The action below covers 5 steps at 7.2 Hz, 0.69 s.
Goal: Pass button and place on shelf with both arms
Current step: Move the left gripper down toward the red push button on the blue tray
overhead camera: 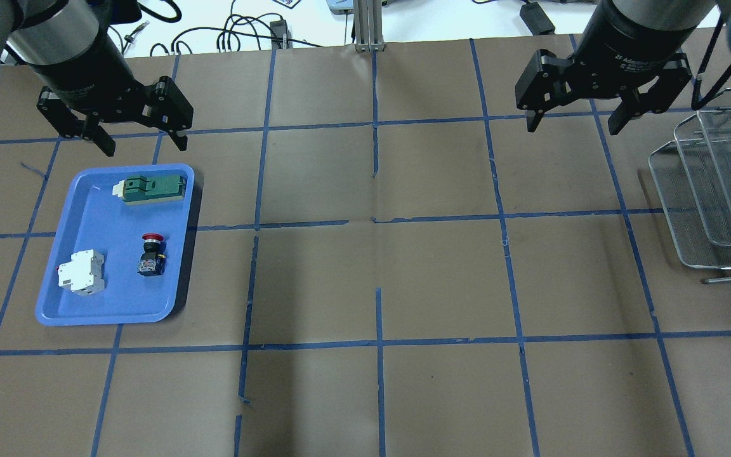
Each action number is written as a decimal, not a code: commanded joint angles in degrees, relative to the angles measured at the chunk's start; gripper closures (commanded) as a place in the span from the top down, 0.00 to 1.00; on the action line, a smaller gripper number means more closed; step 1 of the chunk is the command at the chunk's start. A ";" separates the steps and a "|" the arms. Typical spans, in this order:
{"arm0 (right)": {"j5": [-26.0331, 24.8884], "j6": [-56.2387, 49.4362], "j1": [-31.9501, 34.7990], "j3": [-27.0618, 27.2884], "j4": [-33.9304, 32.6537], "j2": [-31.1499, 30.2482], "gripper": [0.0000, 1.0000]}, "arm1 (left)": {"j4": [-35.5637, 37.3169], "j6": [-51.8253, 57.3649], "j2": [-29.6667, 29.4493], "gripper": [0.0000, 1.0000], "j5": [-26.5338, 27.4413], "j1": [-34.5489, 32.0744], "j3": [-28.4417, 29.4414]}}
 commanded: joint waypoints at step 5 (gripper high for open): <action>0.03 0.09 0.00 0.00 -0.04 0.01 1.00 | 3.67 8.93 -2.35 1.00 0.00 4.28 -3.52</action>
